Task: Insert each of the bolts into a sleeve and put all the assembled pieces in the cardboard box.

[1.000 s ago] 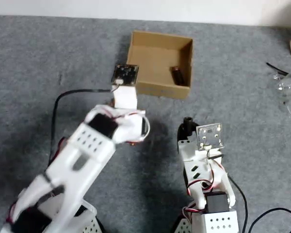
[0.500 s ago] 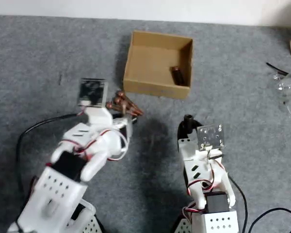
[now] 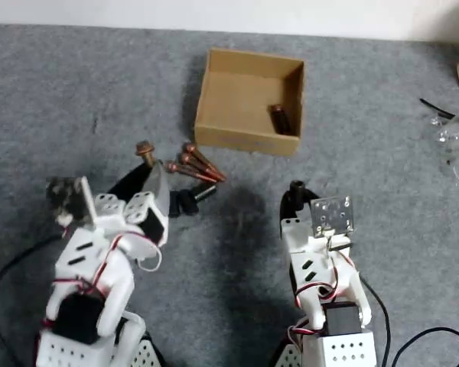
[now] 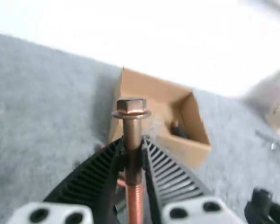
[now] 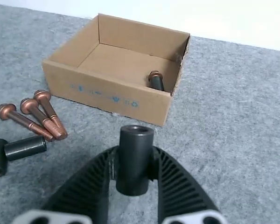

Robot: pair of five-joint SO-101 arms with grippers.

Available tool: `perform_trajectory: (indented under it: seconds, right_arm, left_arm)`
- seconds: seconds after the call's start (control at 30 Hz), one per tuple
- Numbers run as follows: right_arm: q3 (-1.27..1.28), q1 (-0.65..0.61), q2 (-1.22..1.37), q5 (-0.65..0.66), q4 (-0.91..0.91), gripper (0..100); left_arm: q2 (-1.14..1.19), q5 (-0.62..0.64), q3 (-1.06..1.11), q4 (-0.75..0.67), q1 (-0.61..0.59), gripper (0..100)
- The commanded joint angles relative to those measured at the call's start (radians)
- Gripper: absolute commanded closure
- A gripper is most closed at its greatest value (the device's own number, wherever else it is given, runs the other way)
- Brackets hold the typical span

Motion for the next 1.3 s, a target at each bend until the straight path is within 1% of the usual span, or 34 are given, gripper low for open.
perform_trajectory:
  seconds: [0.0,0.1,0.3,0.43,0.63,0.77,0.83,0.87,1.0,1.27]
  right_arm:
    - [0.096,0.005,-0.021,-0.008,-0.047,99.4]
    - [0.096,-0.022,-0.018,-0.008,-0.047,99.4]
    - [0.096,-0.114,-0.021,0.0,-0.045,99.4]
    - [0.096,-0.174,-0.021,0.0,-0.097,99.4]
    - [0.096,-0.372,-0.021,0.015,-0.127,99.4]
    - [0.096,-0.472,-0.021,0.206,-0.18,99.4]
    - [0.096,-0.487,-0.021,0.278,-0.193,99.4]
    - [0.096,-0.489,-0.021,0.287,-0.196,99.4]
    - [0.096,-0.487,-0.019,0.287,-0.191,99.4]
    - [0.096,-0.487,-0.021,0.287,-0.196,99.4]
  left_arm:
    - [-0.185,-0.002,0.059,-0.068,-0.015,99]
    - [-0.173,0.008,0.099,-0.137,-0.018,99]
    - [-0.154,0.133,0.228,-0.422,-0.064,99]
    - [-0.154,0.153,0.266,-0.519,-0.031,99]
    - [-0.154,0.152,0.259,-0.537,0.07,99]
    - [-0.154,0.152,0.26,-0.537,0.091,99]
    - [-0.154,0.152,0.262,-0.537,0.091,99]
    - [-0.154,0.152,0.262,-0.537,0.091,99]
    - [-0.154,0.158,0.26,-0.537,0.104,99]
    - [-0.154,0.155,0.266,-0.525,0.223,99]
